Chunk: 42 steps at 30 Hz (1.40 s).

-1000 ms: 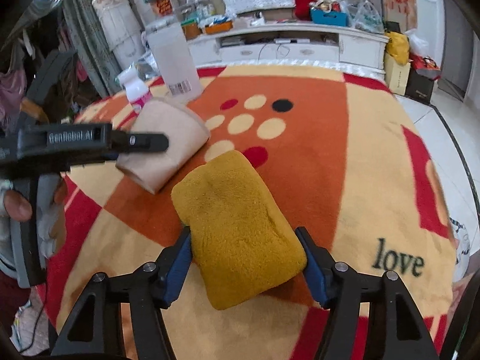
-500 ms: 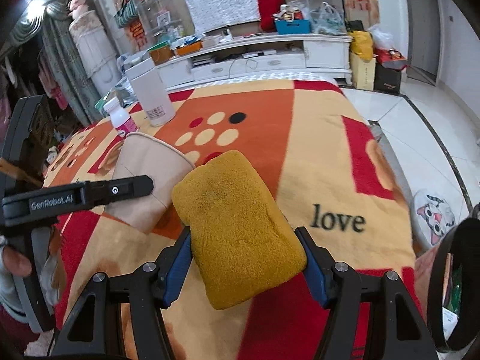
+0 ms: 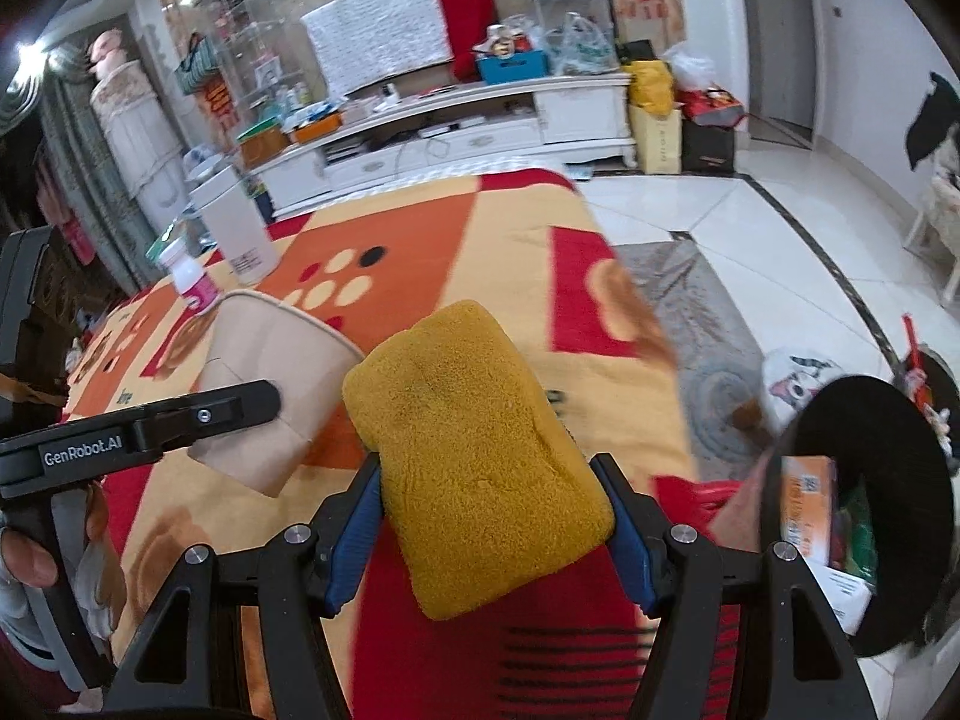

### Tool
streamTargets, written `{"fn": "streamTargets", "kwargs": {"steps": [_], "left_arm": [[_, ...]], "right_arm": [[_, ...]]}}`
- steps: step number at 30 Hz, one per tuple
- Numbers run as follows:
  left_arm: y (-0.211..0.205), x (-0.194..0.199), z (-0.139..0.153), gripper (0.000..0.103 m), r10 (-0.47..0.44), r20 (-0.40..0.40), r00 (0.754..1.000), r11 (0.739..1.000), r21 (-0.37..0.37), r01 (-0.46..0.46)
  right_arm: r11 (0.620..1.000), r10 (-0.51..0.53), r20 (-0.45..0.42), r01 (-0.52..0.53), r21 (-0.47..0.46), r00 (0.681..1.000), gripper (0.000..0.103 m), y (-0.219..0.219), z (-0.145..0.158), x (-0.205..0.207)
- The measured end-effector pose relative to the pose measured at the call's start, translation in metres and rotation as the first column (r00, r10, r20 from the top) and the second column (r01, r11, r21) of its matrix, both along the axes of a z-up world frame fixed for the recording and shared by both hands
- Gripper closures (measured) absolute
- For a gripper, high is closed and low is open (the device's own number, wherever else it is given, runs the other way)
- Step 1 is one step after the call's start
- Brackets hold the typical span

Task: Collect trash
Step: 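Carry the paper cup and yellow sponge over the black bin with both tools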

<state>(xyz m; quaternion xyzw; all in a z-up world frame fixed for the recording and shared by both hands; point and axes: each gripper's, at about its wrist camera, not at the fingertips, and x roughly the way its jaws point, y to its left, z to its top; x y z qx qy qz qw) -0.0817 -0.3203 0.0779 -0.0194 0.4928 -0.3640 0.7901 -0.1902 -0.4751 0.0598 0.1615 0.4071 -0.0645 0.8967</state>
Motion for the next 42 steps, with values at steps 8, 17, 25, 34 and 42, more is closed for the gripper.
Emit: {"fn": "streamTargets", "kwargs": {"steps": [8,17,25,34,42], "left_arm": [[-0.053,-0.023,0.002,0.059,-0.101,0.002,0.995,0.995,-0.016,0.101],[-0.114,-0.046,-0.001,0.059,-0.207,-0.004,0.978,0.978,-0.016,0.207],[-0.166,-0.066,-0.005,0.059,-0.28,-0.017,0.96,0.96,-0.017,0.28],[-0.213,-0.082,-0.021,0.059,-0.333,-0.05,0.942,0.943,-0.006,0.333],[-0.238,-0.091,-0.033,0.059,-0.344,-0.055,0.937,0.938,0.018,0.346]], "right_arm": [[0.995,-0.1,0.0,0.1,-0.008,0.995,0.038,-0.042,0.003,-0.036],[0.973,-0.229,-0.016,0.229,-0.007,0.973,0.037,-0.096,0.0,-0.079],[0.944,-0.329,-0.041,0.329,-0.008,0.943,0.037,-0.14,-0.008,-0.109],[0.899,-0.436,-0.064,0.438,0.021,0.898,0.037,-0.184,-0.022,-0.137],[0.881,-0.466,-0.092,0.471,0.044,0.88,0.036,-0.201,-0.036,-0.146]]}}
